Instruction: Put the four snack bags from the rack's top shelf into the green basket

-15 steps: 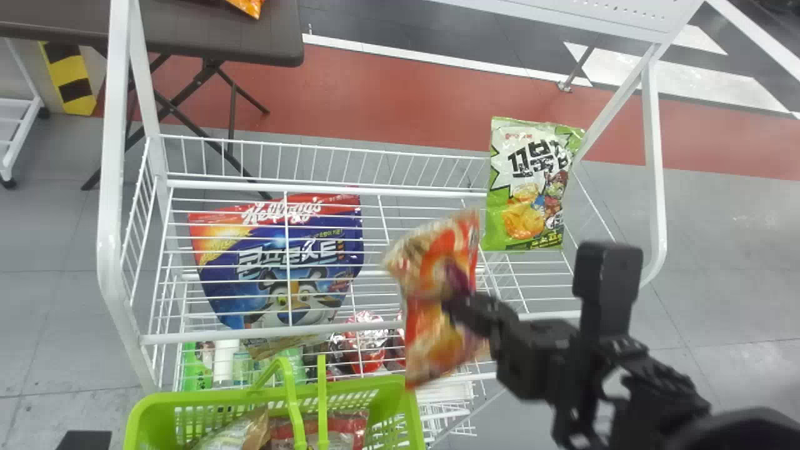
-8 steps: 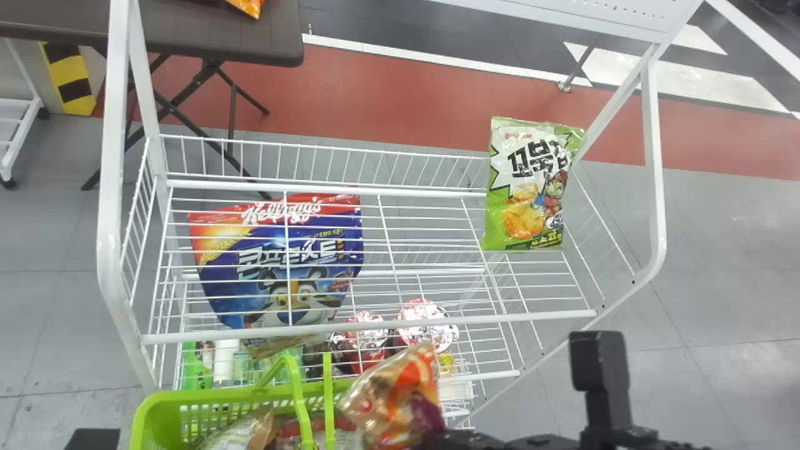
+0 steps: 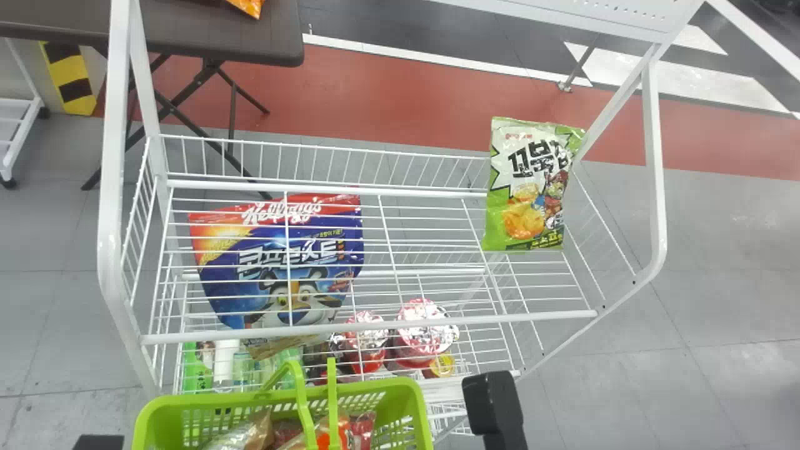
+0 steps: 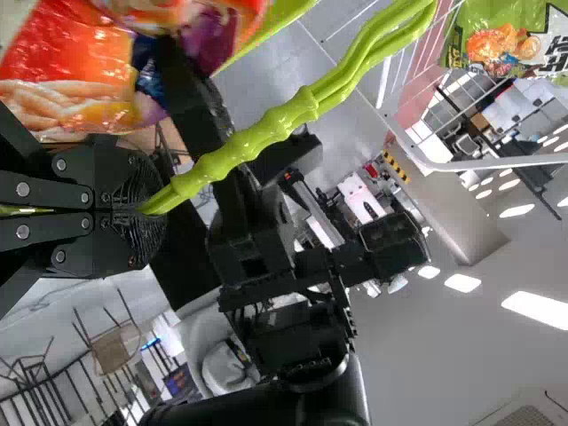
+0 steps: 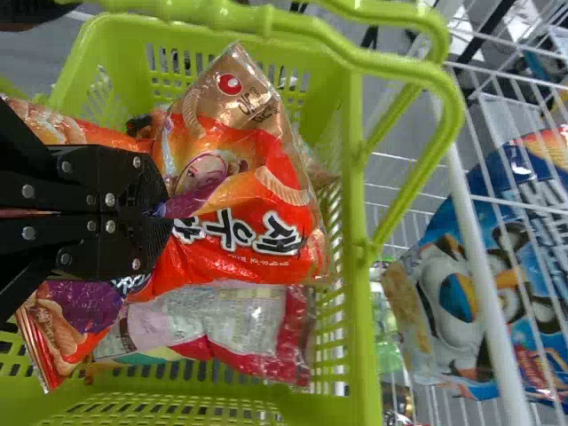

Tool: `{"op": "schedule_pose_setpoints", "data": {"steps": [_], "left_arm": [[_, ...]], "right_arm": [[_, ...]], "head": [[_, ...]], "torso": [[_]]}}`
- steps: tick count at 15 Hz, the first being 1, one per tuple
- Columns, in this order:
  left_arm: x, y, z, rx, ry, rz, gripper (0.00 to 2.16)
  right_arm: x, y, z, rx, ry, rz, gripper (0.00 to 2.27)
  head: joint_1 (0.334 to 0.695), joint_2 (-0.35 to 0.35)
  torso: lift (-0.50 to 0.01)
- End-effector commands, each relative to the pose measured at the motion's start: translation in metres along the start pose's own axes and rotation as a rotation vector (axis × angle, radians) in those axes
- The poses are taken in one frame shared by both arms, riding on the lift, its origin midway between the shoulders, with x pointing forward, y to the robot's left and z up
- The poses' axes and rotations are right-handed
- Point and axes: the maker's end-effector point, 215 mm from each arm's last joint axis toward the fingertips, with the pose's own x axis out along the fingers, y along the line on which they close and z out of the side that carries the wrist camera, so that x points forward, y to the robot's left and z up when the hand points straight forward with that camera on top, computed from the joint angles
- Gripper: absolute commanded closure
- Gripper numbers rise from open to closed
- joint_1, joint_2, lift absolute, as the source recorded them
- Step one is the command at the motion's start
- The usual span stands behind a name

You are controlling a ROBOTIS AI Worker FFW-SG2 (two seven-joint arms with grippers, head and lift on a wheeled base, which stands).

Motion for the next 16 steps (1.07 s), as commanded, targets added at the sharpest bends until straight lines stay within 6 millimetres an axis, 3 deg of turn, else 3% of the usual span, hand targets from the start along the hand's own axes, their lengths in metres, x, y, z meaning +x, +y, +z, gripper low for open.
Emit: {"op": "schedule_pose_setpoints", "data": {"steps": [1, 5, 7, 10, 13, 15, 16], "left_arm": [[0.0, 0.0, -0.001, -0.001, 0.0, -0.001, 1.9], [0.001, 0.0, -0.001, 0.002, 0.004, 0.003, 1.9], [0.002, 0.0, -0.002, 0.001, 0.006, 0.004, 1.9], [0.002, 0.0, -0.002, 0.001, 0.007, 0.003, 1.9], [0.002, 0.0, -0.003, 0.001, 0.009, 0.005, 1.9], [0.001, 0.001, -0.004, 0.0, 0.012, 0.006, 1.9], [0.0, 0.001, -0.004, 0.002, 0.015, 0.008, 1.9]], "right_arm": [[-0.005, -0.015, 0.001, -0.005, 0.003, -0.035, 0.0], [-0.015, -0.039, 0.009, 0.017, -0.027, -0.081, 0.05], [-0.021, -0.053, 0.076, -0.041, -0.251, -0.127, 0.05], [-0.061, -0.085, 0.214, -0.199, -0.707, -0.342, 0.06], [-0.075, -0.128, 0.289, -0.245, -0.858, -0.525, 0.06], [-0.095, -0.175, 0.337, -0.229, -0.941, -0.66, 0.06], [-0.104, -0.196, 0.35, -0.217, -0.958, -0.713, 0.06]], "head": [[0.695, -0.35], [0.695, -0.35], [0.695, -0.35], [0.695, -0.35], [0.695, -0.35], [0.695, -0.35], [0.695, -0.35]], "torso": [[0.0], [0.0], [0.0], [0.0], [0.0], [0.0], [0.0]]}}
